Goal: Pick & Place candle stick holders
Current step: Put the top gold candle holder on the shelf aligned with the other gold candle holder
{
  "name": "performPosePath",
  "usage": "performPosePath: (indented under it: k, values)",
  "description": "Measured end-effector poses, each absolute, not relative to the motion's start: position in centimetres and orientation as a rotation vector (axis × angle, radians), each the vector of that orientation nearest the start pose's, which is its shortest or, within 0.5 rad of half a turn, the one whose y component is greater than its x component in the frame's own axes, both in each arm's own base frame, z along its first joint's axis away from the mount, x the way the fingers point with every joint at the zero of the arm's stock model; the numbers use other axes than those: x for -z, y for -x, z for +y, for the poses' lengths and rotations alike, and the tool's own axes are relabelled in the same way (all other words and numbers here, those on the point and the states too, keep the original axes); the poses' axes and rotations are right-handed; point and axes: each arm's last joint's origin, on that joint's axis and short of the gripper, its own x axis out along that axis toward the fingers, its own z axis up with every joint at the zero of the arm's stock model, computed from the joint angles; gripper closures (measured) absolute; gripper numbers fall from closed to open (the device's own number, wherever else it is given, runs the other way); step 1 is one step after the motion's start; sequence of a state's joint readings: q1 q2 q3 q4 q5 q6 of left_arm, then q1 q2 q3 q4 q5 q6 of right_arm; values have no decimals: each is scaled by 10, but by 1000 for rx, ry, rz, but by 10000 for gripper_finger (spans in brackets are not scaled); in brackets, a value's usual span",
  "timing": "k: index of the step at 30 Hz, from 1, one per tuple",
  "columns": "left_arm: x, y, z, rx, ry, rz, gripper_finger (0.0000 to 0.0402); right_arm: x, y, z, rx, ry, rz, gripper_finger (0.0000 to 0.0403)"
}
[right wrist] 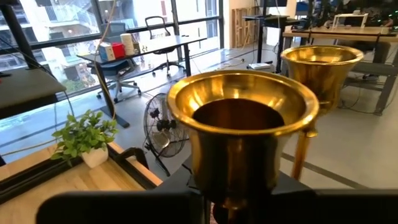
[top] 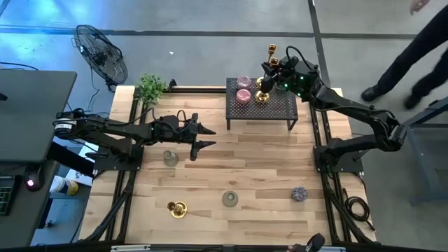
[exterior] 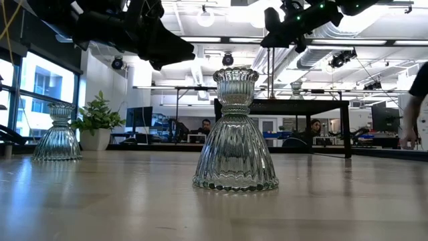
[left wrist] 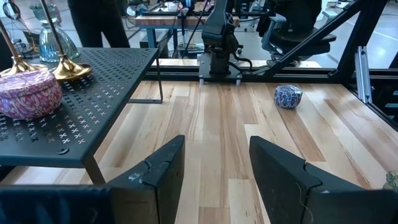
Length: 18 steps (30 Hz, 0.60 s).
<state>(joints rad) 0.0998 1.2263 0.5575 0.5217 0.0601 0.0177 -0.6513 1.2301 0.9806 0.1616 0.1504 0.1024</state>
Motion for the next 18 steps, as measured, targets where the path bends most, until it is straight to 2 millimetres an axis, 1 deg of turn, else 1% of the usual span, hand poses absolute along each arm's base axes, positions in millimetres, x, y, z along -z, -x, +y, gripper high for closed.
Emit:
performPosePath:
  k: [6,14,18]
  values:
    - [-233,-255,24,-39,-6,147,228,-341,-216,-178,831,-114,48,373]
    - [-233,-255,24,-39,-6,147,228,-341,-215,-180,832,-115,48,375]
    - [-233,-255,24,-39,-6,147,228,-334,-219,-183,831,-116,54,375]
